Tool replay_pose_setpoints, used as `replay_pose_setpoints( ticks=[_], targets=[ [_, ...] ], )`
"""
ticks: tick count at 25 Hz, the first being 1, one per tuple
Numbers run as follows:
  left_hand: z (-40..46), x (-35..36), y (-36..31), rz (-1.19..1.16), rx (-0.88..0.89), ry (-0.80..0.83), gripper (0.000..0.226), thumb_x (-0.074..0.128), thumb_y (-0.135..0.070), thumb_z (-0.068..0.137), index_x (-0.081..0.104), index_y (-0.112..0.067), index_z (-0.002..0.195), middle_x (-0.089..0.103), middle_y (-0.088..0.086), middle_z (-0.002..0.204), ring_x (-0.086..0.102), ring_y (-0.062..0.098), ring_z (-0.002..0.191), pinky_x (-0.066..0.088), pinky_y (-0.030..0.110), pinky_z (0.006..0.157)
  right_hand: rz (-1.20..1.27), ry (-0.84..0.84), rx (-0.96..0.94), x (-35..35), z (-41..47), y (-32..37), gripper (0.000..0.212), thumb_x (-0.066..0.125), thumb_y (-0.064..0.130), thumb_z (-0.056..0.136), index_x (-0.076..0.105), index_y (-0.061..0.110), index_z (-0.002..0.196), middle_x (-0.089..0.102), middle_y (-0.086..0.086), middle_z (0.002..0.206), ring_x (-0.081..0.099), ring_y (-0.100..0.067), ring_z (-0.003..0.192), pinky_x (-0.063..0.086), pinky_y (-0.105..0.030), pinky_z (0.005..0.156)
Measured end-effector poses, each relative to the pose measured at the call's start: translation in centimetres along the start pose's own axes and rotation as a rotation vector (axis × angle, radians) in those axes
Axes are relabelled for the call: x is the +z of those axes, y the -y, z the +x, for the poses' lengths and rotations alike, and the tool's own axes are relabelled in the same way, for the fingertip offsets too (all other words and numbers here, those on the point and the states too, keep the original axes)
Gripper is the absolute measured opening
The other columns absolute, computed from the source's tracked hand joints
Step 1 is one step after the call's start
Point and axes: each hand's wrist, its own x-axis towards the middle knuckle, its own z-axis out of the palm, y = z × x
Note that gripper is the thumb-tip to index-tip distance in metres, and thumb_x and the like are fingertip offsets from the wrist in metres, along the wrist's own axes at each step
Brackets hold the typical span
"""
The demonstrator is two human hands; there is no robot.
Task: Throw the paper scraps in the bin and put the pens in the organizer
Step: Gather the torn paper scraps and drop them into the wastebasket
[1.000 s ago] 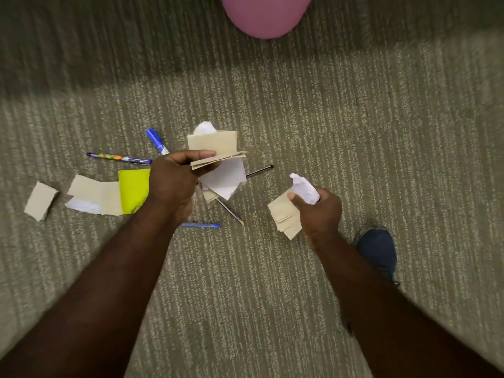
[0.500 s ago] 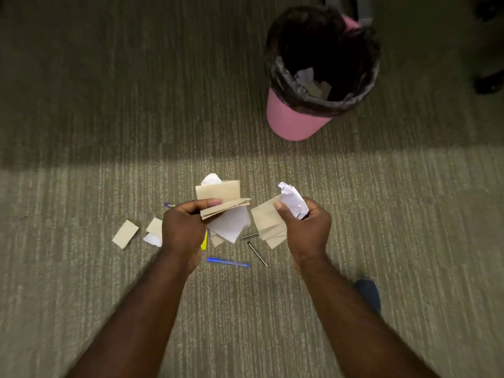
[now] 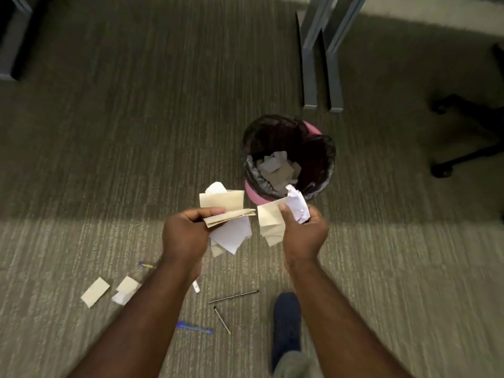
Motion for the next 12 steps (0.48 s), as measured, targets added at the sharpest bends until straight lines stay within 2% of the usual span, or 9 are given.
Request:
replay_pose_setpoints(
  ticks=[3,7,10,12],
  targets=[
    [2.8,6.7,0.7,-0.003,-0.034,-0.035,0.024,0.069,0.008,0.074,0.072,-0.013,0.064,0.073,0.008,0.073,0.070,0.015,0.064,0.054,0.024,0.052,-0.143,0.064,-0.118,0.1,7.0,0.5,0.017,0.076,0.013,0.075,0.066,0.008,0.089,0.069,-0.011,0.086,0.066,-0.023,0.076,0.055,-0.033,0.068],
    [6.6,13.9,1.1,0.005,-0.101,-0.063,0.025,0.068,0.009,0.076,0.072,-0.012,0.064,0.071,0.015,0.080,0.070,0.023,0.068,0.058,0.032,0.057,-0.321,0.129,-0.377,0.6,14.4,1.1,0.016,0.073,0.009,0.075,0.067,0.008,0.090,0.063,-0.006,0.092,0.060,-0.018,0.081,0.050,-0.030,0.072],
    [9.3,17.9,0.9,-0.050,-0.130,-0.121,0.019,0.071,0.009,0.072,0.072,-0.010,0.070,0.071,0.014,0.082,0.071,0.022,0.068,0.057,0.028,0.055,-0.346,0.289,-0.357,1.7,18.0,1.0,0.025,0.074,0.008,0.076,0.065,0.010,0.100,0.061,-0.003,0.100,0.062,-0.018,0.091,0.050,-0.028,0.077],
    [11.0,19.3,0.9,-0.069,-0.137,-0.197,0.020,0.069,0.010,0.073,0.071,-0.010,0.076,0.071,0.016,0.086,0.070,0.028,0.080,0.058,0.033,0.067,-0.298,0.449,-0.283,2.3,19.1,0.8,0.034,0.072,0.009,0.080,0.060,0.013,0.112,0.061,-0.004,0.113,0.061,-0.017,0.104,0.051,-0.028,0.090]
  ],
)
